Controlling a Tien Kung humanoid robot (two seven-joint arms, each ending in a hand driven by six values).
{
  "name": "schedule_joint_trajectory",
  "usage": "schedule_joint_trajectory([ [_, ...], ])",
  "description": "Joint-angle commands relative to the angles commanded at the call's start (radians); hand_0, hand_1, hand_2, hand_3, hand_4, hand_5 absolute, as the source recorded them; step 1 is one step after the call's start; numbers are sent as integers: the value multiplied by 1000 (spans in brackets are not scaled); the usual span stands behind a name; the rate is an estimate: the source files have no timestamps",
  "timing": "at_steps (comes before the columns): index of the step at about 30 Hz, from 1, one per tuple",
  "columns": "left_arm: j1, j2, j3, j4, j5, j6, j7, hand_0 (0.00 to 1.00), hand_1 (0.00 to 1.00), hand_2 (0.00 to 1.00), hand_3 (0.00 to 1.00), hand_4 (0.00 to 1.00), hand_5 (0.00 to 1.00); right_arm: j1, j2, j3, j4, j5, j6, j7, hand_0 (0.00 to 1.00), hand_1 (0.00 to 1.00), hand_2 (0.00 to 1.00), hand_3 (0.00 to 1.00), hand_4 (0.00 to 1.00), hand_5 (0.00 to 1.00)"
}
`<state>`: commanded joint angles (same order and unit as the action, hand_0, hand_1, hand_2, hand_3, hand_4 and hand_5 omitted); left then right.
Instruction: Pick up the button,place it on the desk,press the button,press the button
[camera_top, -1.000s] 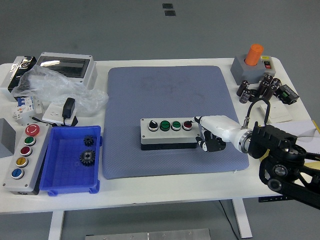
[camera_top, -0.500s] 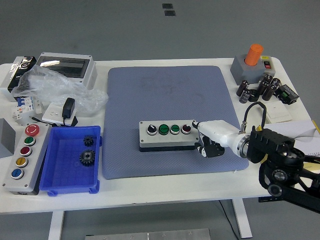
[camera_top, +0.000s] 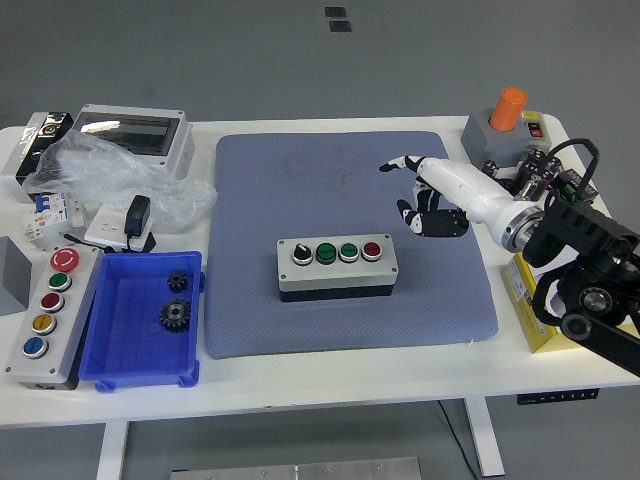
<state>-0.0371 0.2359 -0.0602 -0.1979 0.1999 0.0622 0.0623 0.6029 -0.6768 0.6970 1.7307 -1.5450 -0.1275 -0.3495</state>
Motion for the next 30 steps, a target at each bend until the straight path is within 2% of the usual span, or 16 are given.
schedule_joint_trajectory([
  [3,1,-1,0,0,0,0,0,673,706,635,637,595,377,-9,33,58,-52,38,-34,44,316,366,297,838,558,164],
  [4,2,-1,0,0,0,0,0,672,705,635,638,595,376,-12,44,73,-68,50,-39,57,490,433,501,833,755,233],
  [9,3,-1,2,0,0,1,-1,672,705,635,638,595,376,-18,83,101,-133,86,-57,98,490,433,501,833,755,233],
  [10,2,-1,2,0,1,1,-2,672,706,635,639,598,370,-20,88,101,-143,91,-60,102,738,743,792,816,998,616],
  [15,2,0,2,0,2,2,-3,672,706,635,639,598,370,-26,102,96,-173,105,-70,114,738,743,792,816,998,616],
  [16,2,0,2,0,2,2,-3,673,706,635,639,600,371,-27,104,95,-179,109,-71,117,951,969,998,866,998,855],
  [22,2,0,3,0,2,2,-4,674,706,635,639,602,372,-32,118,100,-222,171,-86,160,964,976,998,873,998,876],
  [27,2,-1,4,0,1,2,-4,674,706,635,639,602,372,-40,137,126,-293,293,-133,258,964,976,998,873,998,876],
  [28,3,-1,5,0,0,2,-3,675,706,635,640,604,370,-43,141,133,-306,324,-148,281,962,951,986,866,998,916],
  [30,3,-2,8,0,-2,2,-3,675,706,635,640,604,370,-48,147,146,-328,384,-170,326,962,951,986,866,998,916],
])
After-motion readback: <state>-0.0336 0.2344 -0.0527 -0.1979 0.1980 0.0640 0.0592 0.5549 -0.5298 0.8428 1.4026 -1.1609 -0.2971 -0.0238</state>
